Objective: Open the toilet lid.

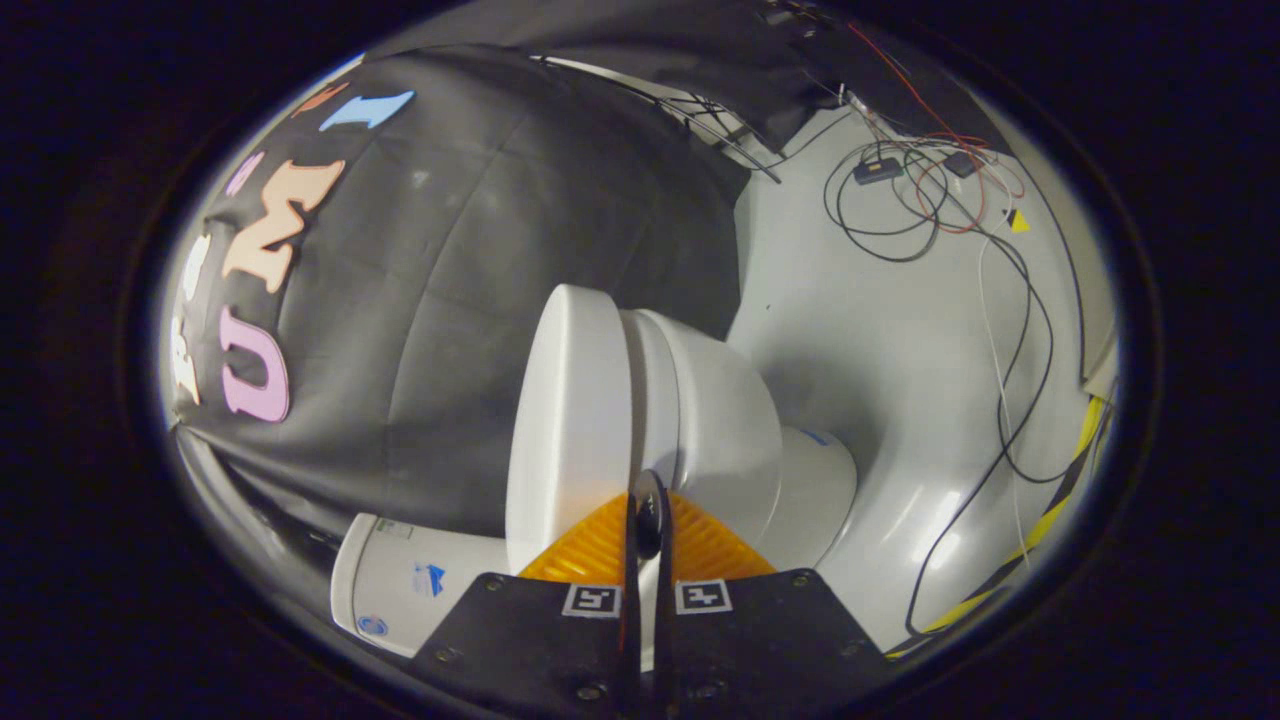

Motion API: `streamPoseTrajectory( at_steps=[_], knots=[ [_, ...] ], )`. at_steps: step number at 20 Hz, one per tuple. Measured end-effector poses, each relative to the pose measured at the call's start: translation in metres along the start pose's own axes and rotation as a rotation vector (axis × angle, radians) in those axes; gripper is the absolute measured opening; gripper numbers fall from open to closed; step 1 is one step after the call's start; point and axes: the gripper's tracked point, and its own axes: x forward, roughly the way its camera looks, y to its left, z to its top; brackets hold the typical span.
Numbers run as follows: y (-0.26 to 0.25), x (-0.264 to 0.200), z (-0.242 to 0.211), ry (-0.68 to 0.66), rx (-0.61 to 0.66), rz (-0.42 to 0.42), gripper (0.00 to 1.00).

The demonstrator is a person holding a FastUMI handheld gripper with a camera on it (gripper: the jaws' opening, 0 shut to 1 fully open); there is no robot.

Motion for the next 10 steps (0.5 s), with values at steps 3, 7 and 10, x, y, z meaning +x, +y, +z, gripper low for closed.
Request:
streamPoseTrajectory(
  at_steps=[3,7,10],
  knots=[
    [0.001,-0.004,-0.002,0.013,-0.010,-0.040,0.05],
    [0.011,-0.008,0.001,0.008,-0.044,-0.055,0.04],
    [0.029,-0.017,0.006,-0.008,-0.077,-0.058,0.04]
  ],
)
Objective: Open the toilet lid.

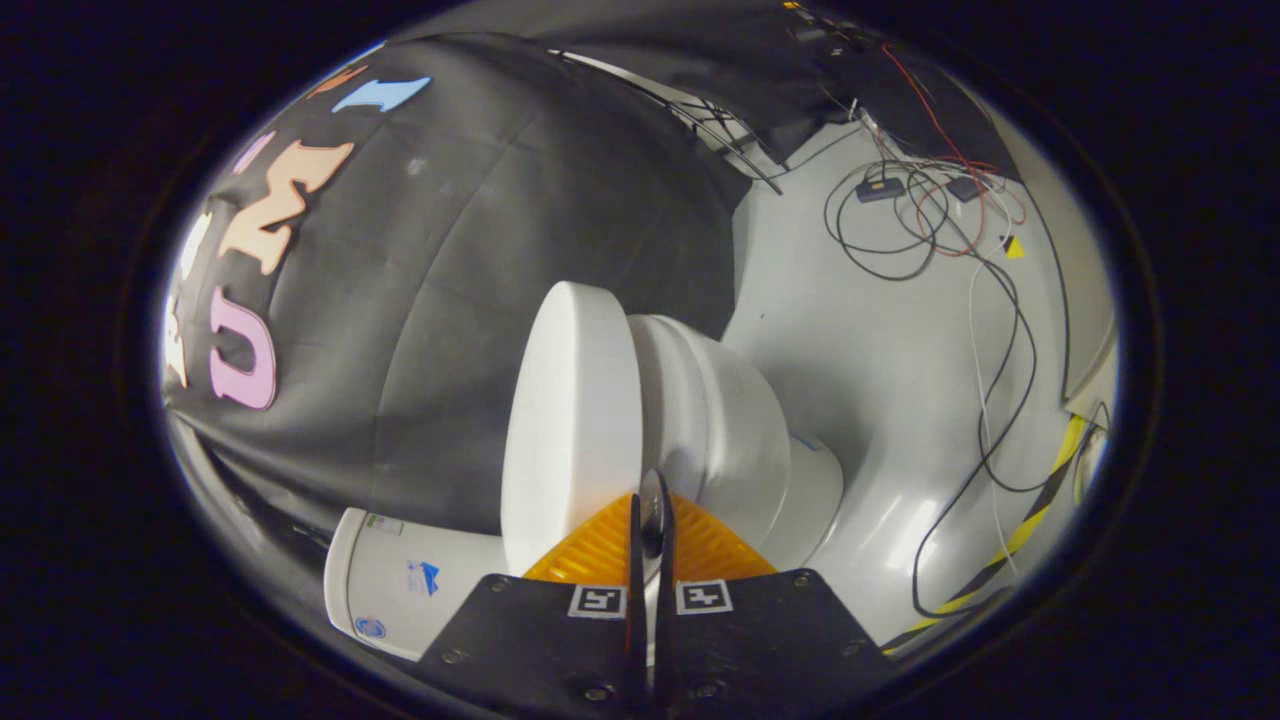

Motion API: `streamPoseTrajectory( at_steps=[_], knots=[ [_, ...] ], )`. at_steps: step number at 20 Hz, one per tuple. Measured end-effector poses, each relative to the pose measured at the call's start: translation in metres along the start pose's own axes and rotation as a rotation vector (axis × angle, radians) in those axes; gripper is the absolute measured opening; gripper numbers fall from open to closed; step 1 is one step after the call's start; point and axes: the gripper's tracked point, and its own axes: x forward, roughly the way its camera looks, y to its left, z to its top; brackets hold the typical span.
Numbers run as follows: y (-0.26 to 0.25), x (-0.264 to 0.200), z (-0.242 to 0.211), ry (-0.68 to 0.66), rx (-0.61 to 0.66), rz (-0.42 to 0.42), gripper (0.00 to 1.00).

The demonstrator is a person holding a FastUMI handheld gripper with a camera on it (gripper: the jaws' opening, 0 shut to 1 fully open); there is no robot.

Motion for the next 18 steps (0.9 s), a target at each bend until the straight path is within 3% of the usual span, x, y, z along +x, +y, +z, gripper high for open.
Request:
streamPoseTrajectory(
  at_steps=[18],
  knots=[
    [0.089,-0.058,-0.009,-0.143,-0.151,0.004,0.04]
  ],
)
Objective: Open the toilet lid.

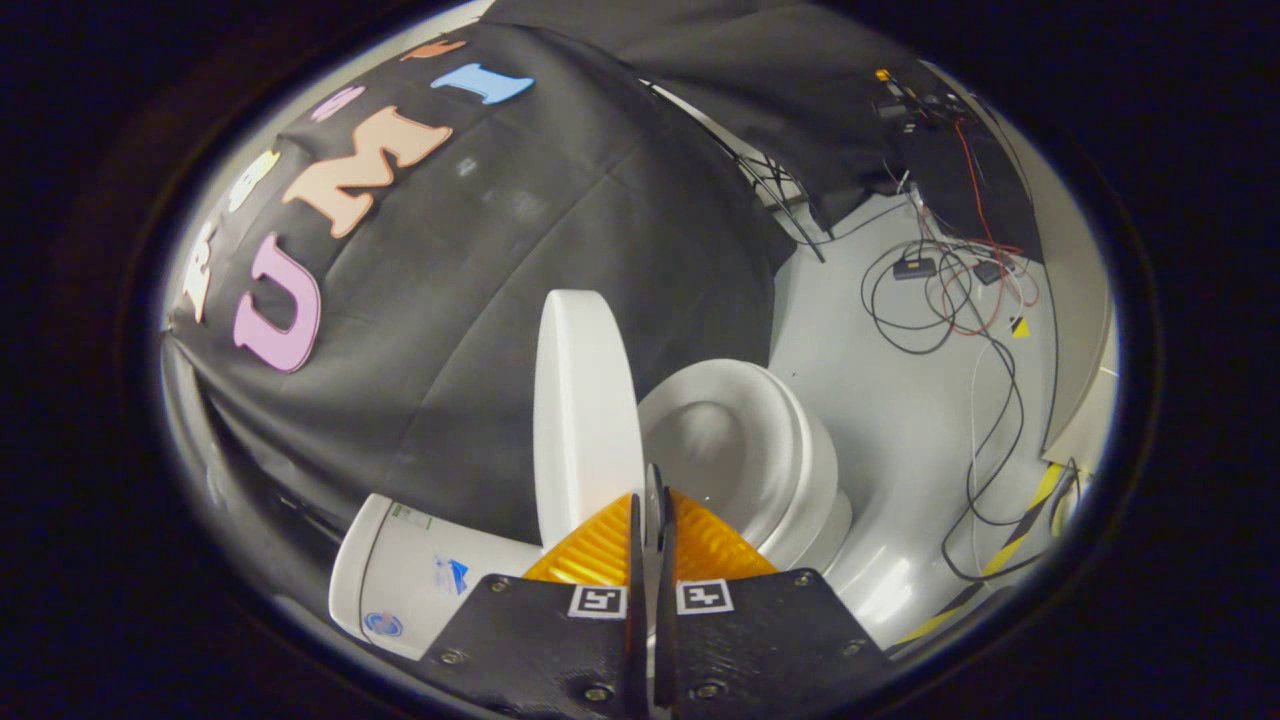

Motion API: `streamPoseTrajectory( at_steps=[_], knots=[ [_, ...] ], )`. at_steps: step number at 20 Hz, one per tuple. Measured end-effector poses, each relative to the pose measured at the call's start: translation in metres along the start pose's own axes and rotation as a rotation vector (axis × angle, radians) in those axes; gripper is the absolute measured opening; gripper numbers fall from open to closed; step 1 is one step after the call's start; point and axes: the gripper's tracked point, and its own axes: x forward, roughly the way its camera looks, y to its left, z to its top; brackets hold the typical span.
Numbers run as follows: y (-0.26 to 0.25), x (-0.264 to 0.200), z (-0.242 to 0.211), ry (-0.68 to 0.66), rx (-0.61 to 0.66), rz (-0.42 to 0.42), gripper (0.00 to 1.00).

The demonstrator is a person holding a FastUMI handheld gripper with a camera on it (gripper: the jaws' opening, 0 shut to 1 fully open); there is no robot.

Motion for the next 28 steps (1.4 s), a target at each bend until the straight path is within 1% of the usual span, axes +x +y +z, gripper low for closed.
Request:
streamPoseTrajectory(
  at_steps=[4,9,15,21,28],
  knots=[
    [0.008,-0.007,-0.007,-0.009,-0.014,-0.020,0.04],
    [0.019,-0.010,-0.002,-0.035,-0.044,-0.007,0.04],
    [0.043,-0.020,-0.001,-0.035,-0.132,0.018,0.04],
    [0.071,-0.034,-0.006,-0.065,-0.216,0.040,0.04],
    [0.103,-0.052,-0.018,-0.113,-0.344,0.031,0.04]
  ],
)
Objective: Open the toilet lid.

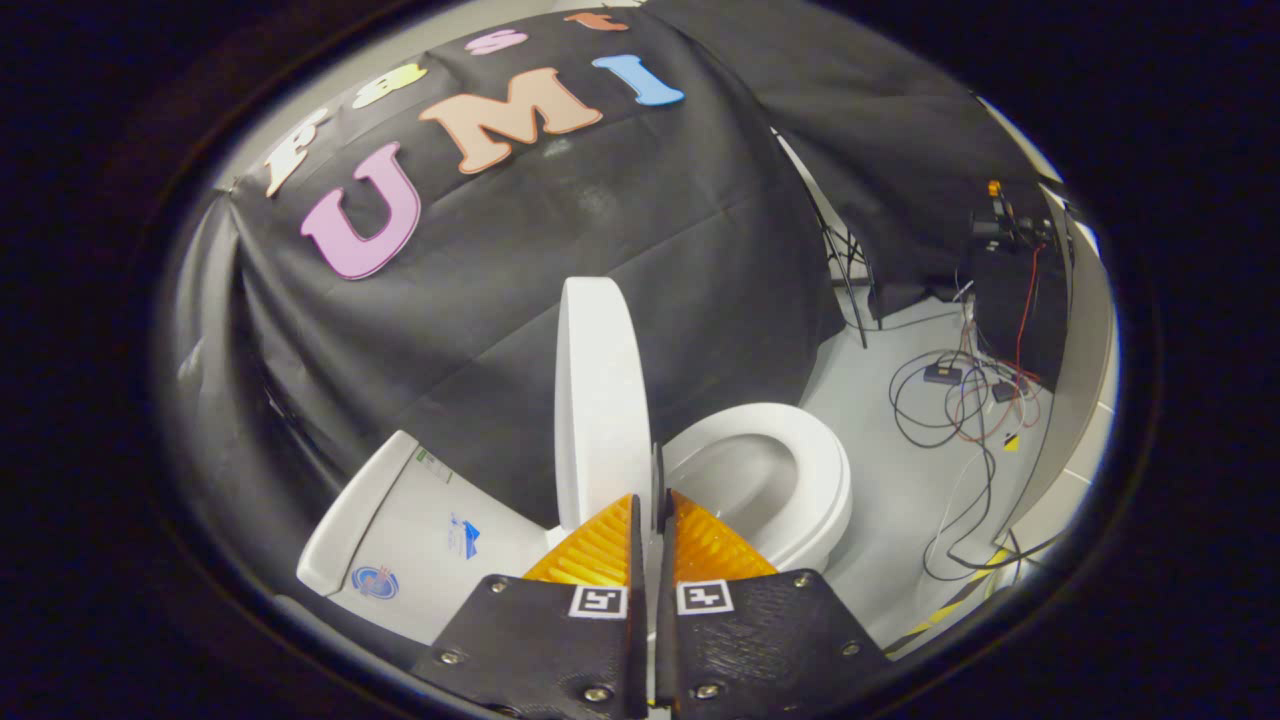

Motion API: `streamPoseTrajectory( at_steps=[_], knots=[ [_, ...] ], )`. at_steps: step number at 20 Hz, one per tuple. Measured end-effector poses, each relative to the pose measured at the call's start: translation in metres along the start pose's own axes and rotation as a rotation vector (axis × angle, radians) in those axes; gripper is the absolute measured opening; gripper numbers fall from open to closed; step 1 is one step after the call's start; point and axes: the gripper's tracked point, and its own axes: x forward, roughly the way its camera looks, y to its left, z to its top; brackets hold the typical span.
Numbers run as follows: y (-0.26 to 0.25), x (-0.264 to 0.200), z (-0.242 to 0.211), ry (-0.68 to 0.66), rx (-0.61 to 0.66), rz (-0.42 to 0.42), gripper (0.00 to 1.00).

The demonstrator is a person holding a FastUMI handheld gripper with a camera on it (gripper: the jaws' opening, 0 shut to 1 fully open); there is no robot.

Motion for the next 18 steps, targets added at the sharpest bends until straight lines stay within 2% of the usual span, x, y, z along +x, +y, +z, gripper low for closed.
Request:
streamPoseTrajectory(
  at_steps=[4,9,15,18],
  knots=[
    [0.017,-0.007,0.000,-0.016,-0.068,0.005,0.04],
    [0.035,-0.015,-0.001,-0.042,-0.069,0.040,0.04],
    [0.061,-0.025,-0.003,-0.053,-0.175,0.045,0.04],
    [0.074,-0.029,-0.007,-0.063,-0.176,0.065,0.04]
  ],
)
